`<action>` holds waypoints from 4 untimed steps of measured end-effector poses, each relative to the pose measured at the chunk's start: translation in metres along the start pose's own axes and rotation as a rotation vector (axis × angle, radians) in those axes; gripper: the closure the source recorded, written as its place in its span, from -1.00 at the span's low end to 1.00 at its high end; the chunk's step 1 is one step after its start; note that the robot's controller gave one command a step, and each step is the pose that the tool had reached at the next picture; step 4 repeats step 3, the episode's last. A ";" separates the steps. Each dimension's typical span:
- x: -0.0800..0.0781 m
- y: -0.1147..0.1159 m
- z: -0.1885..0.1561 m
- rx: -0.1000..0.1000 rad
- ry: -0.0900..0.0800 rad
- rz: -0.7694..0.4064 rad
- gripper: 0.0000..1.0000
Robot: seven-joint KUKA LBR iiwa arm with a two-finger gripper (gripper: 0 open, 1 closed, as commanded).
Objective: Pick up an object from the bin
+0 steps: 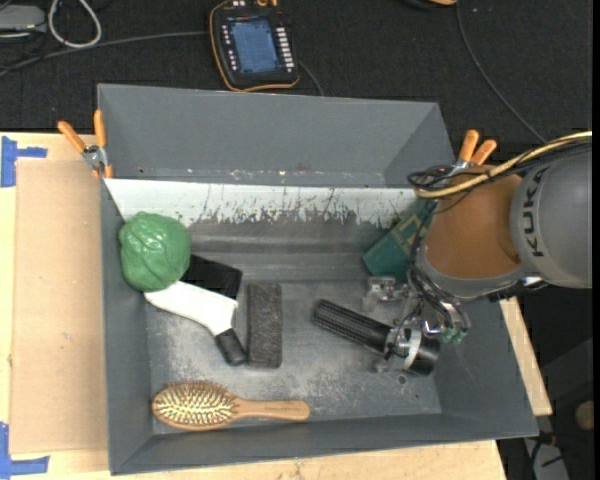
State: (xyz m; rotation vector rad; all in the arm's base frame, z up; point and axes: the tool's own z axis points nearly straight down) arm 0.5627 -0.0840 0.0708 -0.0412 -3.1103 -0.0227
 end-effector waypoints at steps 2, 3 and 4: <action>0.013 0.008 0.004 0.007 -0.031 0.061 1.00; 0.017 0.009 -0.017 0.005 -0.020 0.060 1.00; 0.017 0.009 -0.017 0.005 -0.020 0.060 1.00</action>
Offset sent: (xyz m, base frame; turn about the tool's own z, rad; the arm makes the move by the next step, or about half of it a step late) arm 0.0000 0.0000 0.0000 0.0000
